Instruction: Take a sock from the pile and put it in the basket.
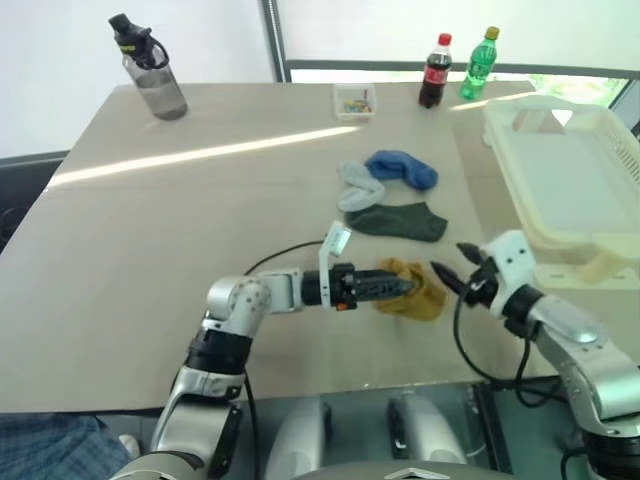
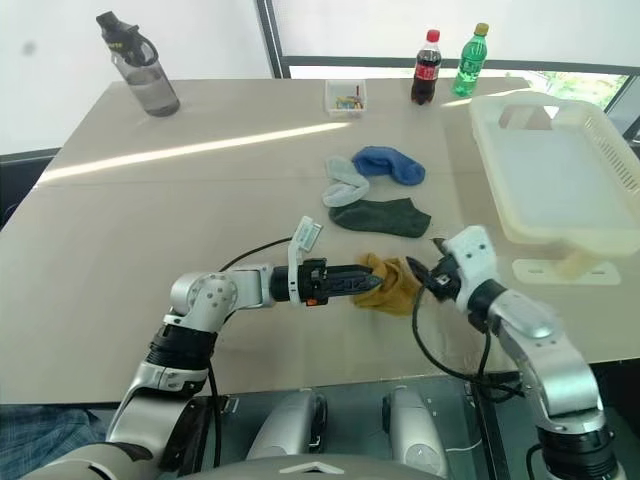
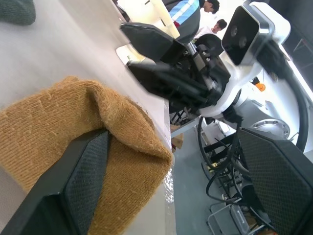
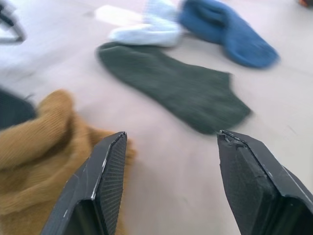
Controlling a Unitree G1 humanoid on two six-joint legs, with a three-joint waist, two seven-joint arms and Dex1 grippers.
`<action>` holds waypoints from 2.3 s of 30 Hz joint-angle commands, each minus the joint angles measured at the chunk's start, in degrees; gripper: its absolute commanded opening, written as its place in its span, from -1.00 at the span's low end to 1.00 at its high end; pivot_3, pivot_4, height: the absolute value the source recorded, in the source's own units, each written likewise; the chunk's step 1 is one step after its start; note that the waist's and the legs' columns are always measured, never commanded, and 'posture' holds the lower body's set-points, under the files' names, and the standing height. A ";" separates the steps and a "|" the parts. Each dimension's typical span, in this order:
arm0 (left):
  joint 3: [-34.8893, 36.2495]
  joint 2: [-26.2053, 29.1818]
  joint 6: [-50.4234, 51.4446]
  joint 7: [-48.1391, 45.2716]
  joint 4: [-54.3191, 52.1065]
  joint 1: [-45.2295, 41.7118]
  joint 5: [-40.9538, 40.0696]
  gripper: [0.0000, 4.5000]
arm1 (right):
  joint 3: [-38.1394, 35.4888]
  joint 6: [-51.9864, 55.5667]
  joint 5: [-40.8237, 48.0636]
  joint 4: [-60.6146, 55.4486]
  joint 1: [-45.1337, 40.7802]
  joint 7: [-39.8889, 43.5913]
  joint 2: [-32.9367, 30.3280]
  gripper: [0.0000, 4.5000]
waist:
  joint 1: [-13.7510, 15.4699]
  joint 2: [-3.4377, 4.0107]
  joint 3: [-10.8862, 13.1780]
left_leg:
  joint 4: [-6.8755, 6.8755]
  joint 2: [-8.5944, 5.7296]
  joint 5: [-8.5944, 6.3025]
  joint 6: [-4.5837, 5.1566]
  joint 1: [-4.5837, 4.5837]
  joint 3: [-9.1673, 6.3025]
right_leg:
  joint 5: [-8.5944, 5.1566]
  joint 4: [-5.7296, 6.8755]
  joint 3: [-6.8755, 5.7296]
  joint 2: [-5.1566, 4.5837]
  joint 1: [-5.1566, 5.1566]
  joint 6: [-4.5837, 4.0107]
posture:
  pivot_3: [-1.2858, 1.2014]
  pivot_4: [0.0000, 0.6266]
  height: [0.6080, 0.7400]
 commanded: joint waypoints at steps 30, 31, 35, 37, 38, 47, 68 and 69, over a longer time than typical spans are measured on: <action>0.73 -1.93 -1.05 -1.29 0.24 0.06 0.70 1.00 | 4.62 17.97 14.62 -0.70 -2.60 -10.13 0.01 0.97 | -0.09 0.03 0.02 | -0.03 0.00 0.00 0.00 -0.06 -0.01 | -0.03 -0.13 -0.03 0.00 -0.01 -0.02 | 0.03 -0.52 1.00; 0.74 -1.85 -1.09 -1.33 0.27 0.12 0.75 1.00 | 4.63 18.31 14.32 -0.30 -2.34 -10.48 -0.04 0.97 | -0.09 0.03 0.02 | -0.03 0.01 0.00 0.00 -0.06 -0.01 | -0.03 -0.13 -0.03 0.00 -0.01 -0.03 | 0.03 -0.52 1.00; 0.79 -1.51 -0.97 -1.44 0.06 0.35 0.78 1.00 | 4.91 19.62 14.61 0.59 -2.65 -11.47 1.32 0.97 | -0.11 0.02 0.01 | -0.04 0.01 0.00 0.00 -0.05 -0.02 | -0.04 -0.14 -0.04 0.00 0.00 -0.01 | 0.03 -0.52 1.00; 0.68 -1.37 -1.05 -1.46 0.05 0.36 1.03 1.00 | 5.87 19.63 13.75 1.22 -2.88 -11.86 1.56 0.97 | -0.16 0.03 0.01 | -0.04 0.01 0.00 0.00 -0.05 -0.02 | -0.05 -0.14 -0.04 0.00 0.00 0.00 | 0.03 -0.52 1.00; 0.64 -1.35 -1.10 -1.44 0.08 0.35 1.14 1.00 | 6.22 19.67 13.75 1.23 -2.79 -11.71 1.74 0.97 | -0.18 0.02 0.01 | -0.04 0.02 0.00 0.00 -0.04 -0.02 | -0.05 -0.14 -0.03 0.00 0.00 0.01 | 0.03 -0.52 1.00; -1.20 0.03 -3.40 -2.20 -1.67 0.62 3.61 1.00 | 13.28 16.60 7.97 3.11 -1.95 -8.82 -2.24 0.97 | -0.35 0.01 0.00 | -0.04 0.05 0.00 0.00 0.01 -0.01 | -0.09 -0.14 -0.02 0.03 0.01 0.03 | 0.03 -0.52 1.00; 5.13 18.17 -13.97 -7.45 -10.52 -7.41 9.15 1.00 | 17.65 11.51 1.22 7.73 -1.63 -3.43 -5.74 0.97 | -0.25 -0.10 -0.11 | -0.11 0.20 0.00 0.00 0.04 -0.07 | -0.22 -0.36 -0.03 0.09 0.06 0.08 | 0.03 -0.52 1.00; 5.46 18.88 -14.08 -7.73 -10.76 -7.85 9.18 1.00 | 17.65 11.19 1.03 7.93 -1.70 -3.31 -5.63 0.97 | -0.28 -0.10 -0.10 | -0.11 0.20 0.00 0.00 0.04 -0.06 | -0.22 -0.37 -0.03 0.09 0.06 0.08 | 0.03 -0.52 1.00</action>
